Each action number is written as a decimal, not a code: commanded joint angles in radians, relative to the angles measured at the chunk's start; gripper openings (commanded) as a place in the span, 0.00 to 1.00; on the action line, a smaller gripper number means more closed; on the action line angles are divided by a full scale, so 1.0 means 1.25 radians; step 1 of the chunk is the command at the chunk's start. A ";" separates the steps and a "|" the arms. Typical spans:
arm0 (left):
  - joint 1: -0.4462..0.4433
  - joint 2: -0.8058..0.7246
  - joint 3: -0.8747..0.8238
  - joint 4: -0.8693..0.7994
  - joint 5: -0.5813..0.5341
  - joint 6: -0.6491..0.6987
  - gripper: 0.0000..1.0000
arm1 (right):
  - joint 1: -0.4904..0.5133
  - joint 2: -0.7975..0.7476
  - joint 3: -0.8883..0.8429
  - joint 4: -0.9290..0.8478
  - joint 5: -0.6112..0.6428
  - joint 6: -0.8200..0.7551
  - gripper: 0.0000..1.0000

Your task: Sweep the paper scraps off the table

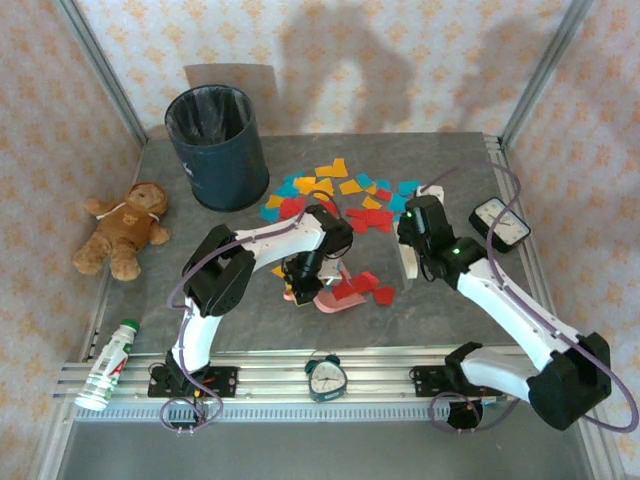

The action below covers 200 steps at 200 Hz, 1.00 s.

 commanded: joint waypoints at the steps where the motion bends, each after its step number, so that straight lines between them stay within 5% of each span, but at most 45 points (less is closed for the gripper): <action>1: -0.013 -0.034 -0.021 -0.025 -0.006 -0.009 0.00 | 0.005 -0.061 -0.033 -0.048 0.059 0.061 0.00; 93: -0.043 0.014 0.005 -0.010 0.019 -0.019 0.00 | 0.035 -0.062 -0.161 0.070 -0.021 0.192 0.00; 200: -0.055 0.087 0.098 0.010 0.011 -0.033 0.00 | 0.038 0.024 -0.096 0.156 -0.151 0.162 0.00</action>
